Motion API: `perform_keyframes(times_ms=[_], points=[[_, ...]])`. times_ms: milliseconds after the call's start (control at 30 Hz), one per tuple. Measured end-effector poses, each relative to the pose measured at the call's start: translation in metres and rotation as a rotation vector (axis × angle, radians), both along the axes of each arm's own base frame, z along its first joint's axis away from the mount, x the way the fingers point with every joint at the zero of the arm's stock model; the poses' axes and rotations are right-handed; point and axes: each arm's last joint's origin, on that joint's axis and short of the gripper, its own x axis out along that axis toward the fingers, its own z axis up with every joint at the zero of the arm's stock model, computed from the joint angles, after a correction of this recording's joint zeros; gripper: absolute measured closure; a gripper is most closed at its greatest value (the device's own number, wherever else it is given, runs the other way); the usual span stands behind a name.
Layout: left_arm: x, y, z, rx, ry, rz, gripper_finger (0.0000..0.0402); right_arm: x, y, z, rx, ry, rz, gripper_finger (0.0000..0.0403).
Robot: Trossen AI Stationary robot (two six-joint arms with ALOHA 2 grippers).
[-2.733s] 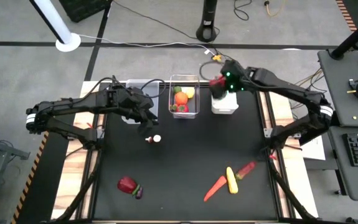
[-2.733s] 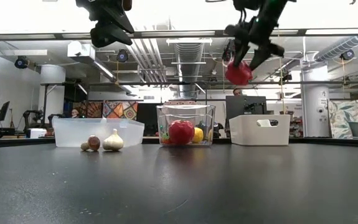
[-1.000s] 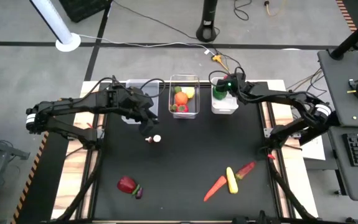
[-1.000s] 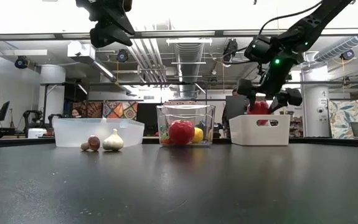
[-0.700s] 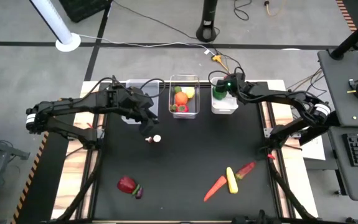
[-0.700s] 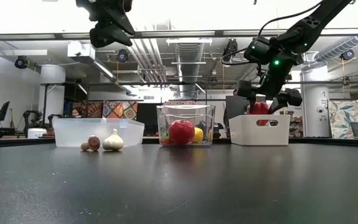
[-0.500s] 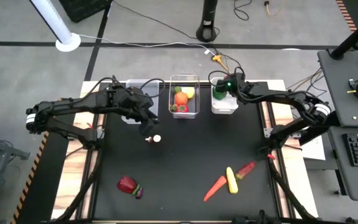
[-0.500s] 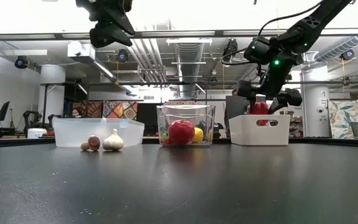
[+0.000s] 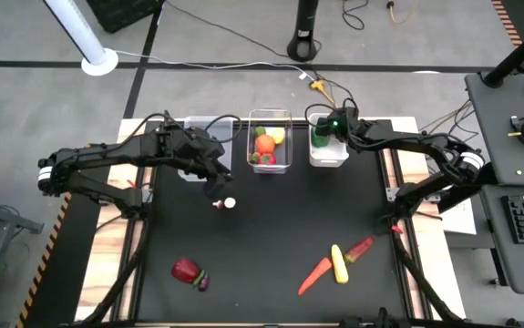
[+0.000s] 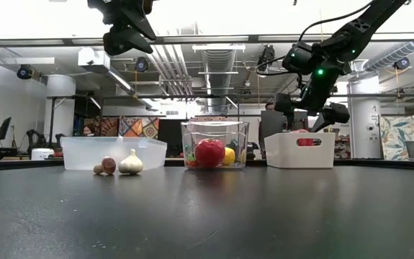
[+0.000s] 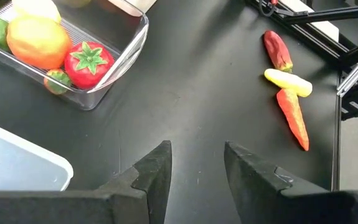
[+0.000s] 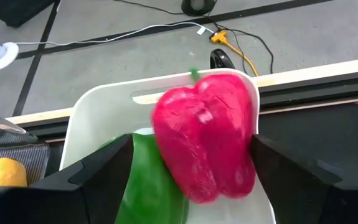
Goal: Sort produce into baskets
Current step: Put the red right bell pepper into the white bin, then put the brown mushroom into the left transparent bin
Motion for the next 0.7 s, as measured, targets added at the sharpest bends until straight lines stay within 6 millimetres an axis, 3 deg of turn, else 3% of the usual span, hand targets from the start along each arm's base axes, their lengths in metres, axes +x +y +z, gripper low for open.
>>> perform_keyframes(times_ms=[367, 700], points=[[0.0, 0.0, 0.0, -0.02, 0.0, 0.017, 0.0271, 0.0, 0.001, 0.002, 0.006, -0.016, 0.012, 0.0095], [-0.007, -0.002, 0.007, -0.037, -0.032, 0.025, 0.0271, -0.003, 0.013, 0.039, -0.042, -0.027, 0.061, 0.0101]])
